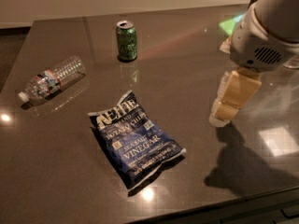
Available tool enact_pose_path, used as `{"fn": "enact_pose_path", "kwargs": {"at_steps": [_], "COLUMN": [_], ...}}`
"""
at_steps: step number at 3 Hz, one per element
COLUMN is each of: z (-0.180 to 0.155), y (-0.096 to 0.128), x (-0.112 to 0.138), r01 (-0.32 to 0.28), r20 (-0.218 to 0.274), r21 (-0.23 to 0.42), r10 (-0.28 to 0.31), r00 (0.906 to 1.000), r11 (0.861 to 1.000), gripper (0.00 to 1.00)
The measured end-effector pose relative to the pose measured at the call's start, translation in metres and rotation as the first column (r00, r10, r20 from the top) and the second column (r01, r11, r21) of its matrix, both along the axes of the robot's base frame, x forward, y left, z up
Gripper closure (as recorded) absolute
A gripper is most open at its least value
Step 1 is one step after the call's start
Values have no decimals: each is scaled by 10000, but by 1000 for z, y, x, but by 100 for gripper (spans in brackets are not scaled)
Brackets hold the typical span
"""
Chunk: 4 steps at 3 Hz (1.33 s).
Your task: Pick blue chip bag
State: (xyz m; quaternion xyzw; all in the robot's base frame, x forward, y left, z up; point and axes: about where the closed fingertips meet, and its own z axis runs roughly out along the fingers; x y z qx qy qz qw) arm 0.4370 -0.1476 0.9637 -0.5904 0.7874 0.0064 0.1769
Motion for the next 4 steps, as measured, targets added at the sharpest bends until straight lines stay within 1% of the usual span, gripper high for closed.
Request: {"fn": "enact_pose_path", "kwargs": {"at_steps": [1, 2, 3, 4], "z": [-20, -46, -67, -85], "y": [35, 65, 90, 117], "x": [0, 5, 10, 13], "r01": [53, 116, 73, -119], "r20": [-382, -624, -920, -1123], "r21": [43, 165, 342, 495], "r10": [-52, -106, -41, 174], "r00": [9993, 9980, 9958, 9935], "r11": [10000, 9998, 9994, 9987], "gripper": [0, 0, 0, 0]}}
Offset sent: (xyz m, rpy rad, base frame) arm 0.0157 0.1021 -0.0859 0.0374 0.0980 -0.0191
